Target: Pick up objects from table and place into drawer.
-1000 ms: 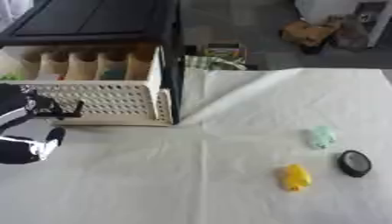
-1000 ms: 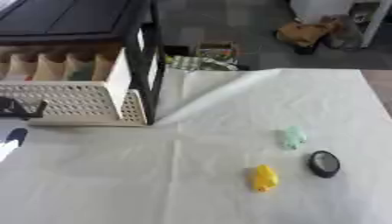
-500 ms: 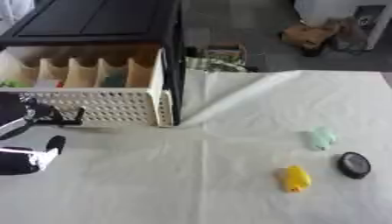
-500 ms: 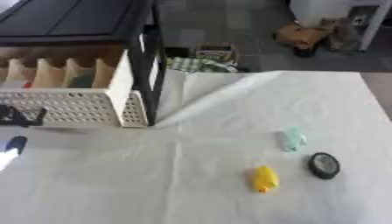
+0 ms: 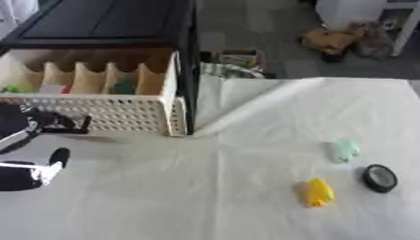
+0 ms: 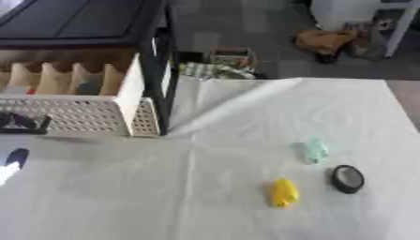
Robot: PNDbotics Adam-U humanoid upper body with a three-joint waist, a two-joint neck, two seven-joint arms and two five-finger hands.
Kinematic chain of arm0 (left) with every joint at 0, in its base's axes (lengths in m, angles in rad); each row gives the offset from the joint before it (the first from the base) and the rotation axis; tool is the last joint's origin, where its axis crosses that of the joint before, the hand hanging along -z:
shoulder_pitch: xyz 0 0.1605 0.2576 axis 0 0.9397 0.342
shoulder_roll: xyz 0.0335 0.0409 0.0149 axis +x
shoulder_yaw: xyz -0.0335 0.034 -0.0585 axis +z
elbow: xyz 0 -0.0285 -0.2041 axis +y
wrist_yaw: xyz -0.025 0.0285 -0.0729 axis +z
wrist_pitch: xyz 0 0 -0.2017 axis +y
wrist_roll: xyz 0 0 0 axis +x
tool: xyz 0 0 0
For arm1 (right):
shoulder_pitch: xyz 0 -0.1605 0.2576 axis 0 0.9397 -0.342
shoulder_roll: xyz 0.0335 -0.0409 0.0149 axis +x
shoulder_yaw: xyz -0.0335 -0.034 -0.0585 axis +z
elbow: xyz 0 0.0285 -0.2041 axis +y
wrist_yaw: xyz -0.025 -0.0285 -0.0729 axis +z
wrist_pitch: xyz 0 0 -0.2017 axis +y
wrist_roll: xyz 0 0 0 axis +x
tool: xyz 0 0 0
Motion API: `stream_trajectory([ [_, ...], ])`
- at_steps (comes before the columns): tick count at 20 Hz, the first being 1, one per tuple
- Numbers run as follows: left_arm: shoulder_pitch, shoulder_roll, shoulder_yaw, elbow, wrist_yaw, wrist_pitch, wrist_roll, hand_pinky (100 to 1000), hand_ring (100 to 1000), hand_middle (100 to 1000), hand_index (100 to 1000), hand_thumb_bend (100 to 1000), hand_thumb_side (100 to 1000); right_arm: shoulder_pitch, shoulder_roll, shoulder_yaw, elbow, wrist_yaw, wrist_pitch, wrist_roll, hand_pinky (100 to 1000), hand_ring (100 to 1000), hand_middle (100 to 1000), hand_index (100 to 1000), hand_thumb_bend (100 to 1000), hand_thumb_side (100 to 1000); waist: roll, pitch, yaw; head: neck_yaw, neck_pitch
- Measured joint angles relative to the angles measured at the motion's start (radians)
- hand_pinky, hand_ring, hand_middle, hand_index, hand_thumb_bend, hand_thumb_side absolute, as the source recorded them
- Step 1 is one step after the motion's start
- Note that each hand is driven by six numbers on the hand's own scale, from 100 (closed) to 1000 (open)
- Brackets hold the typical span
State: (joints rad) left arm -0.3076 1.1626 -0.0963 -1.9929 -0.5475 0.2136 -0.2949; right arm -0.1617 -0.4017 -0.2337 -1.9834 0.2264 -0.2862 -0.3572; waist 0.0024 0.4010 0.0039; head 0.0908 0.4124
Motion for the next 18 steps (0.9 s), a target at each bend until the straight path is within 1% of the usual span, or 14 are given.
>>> stream_trajectory([
  [8,-0.002,0.000,0.009,0.000,0.083,-0.043,0.037,100,100,100,903,105,408,0.004,0.001,0.000,0.000,0.000,-0.001,-0.001,756,696,388,823,390,971,-0.001,-0.001,0.002,0.000,0.001],
  [11,-0.001,0.004,0.023,0.000,0.100,-0.061,0.049,100,100,100,882,105,408,0.005,0.001,0.000,0.000,0.000,-0.001,-0.001,757,696,388,823,389,970,-0.001,-0.005,0.004,0.000,0.008],
  [18,0.015,0.008,0.059,0.000,0.124,-0.105,0.072,100,100,100,856,105,408,0.006,0.002,-0.006,0.000,0.000,-0.001,-0.001,757,697,390,824,386,970,0.000,-0.012,0.011,-0.009,0.013],
])
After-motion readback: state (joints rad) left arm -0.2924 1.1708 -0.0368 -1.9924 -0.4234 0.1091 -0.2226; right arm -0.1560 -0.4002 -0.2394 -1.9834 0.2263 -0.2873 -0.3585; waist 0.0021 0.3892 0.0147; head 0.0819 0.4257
